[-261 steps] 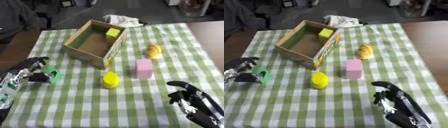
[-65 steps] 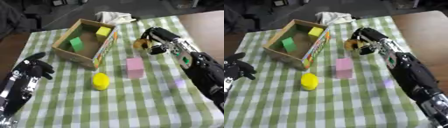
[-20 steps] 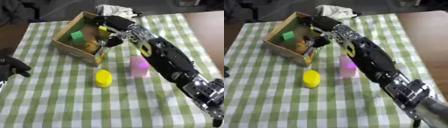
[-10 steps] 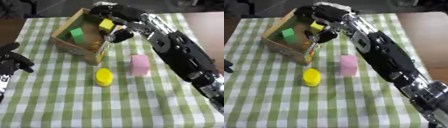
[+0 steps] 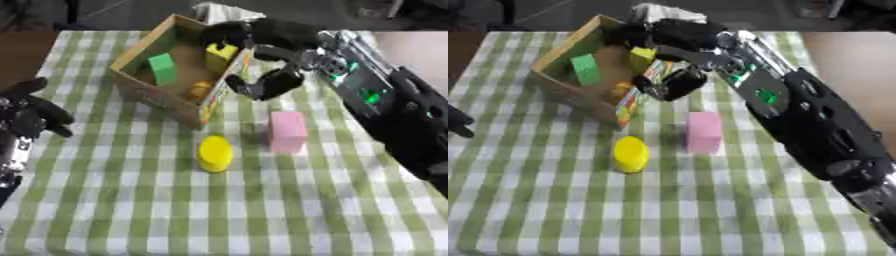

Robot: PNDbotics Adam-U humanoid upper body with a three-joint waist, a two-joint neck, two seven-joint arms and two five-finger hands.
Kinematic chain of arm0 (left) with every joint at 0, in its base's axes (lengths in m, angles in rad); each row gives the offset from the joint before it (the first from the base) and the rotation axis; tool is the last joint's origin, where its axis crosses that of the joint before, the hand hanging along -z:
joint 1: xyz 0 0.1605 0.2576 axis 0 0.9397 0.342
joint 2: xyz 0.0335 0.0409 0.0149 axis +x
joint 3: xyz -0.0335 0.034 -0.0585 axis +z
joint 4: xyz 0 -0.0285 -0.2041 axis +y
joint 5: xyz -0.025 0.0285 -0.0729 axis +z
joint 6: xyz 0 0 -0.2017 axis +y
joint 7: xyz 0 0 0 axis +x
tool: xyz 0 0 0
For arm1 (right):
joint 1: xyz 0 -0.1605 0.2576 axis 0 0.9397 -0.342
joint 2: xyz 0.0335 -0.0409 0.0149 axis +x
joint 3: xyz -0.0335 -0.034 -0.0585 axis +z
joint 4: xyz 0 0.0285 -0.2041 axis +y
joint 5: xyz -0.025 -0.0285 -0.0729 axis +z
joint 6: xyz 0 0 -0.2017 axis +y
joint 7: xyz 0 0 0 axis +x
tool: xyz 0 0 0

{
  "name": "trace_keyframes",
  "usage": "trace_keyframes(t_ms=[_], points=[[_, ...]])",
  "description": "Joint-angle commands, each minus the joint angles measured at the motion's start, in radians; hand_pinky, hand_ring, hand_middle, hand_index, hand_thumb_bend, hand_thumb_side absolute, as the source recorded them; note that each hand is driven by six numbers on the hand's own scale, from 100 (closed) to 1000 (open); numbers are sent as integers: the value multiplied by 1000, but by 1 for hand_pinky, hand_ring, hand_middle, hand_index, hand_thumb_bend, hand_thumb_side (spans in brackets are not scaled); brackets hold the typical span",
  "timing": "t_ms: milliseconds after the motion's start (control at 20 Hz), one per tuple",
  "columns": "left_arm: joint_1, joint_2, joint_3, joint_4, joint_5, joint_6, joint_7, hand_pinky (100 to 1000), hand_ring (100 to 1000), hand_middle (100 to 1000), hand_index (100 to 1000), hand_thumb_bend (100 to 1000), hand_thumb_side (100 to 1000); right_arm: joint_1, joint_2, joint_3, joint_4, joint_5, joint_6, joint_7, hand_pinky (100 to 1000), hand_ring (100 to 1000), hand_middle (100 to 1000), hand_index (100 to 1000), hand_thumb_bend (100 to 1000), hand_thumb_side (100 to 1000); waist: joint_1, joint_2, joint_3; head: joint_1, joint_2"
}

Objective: Pick up objects on the table and place them in the box.

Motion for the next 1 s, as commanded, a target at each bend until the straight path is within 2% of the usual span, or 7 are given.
trace_keyframes(t_ms=[50,150,350,550,750,1000], points=[[-1,18,11,-19,-11,7,13,541,609,552,878,100,650,37,-57,-2,-92,-52,-40,46,864,846,991,1000,100,212,-1,-16,-4,16,4],[2,19,10,-19,-15,12,13,540,608,551,878,100,654,87,-68,-4,-142,-83,-39,77,873,869,1000,1000,100,267,-2,-16,-7,17,4],[12,18,9,-19,-23,25,12,540,608,551,879,100,661,181,-86,-27,-233,-138,8,135,891,911,1000,1000,100,375,-1,-21,-11,17,4],[18,16,8,-19,-26,32,11,539,608,551,879,100,666,240,-94,-80,-301,-129,48,187,909,942,1000,1000,100,474,-1,-23,-17,17,4],[22,16,9,-19,-29,36,11,538,608,550,879,100,669,266,-88,-119,-309,-83,74,176,945,966,1000,1000,100,516,-1,-26,-25,17,4],[25,16,8,-19,-33,40,11,538,608,550,880,100,671,288,-72,-152,-263,-11,99,123,995,997,1000,1000,100,502,-1,-27,-31,18,4]])
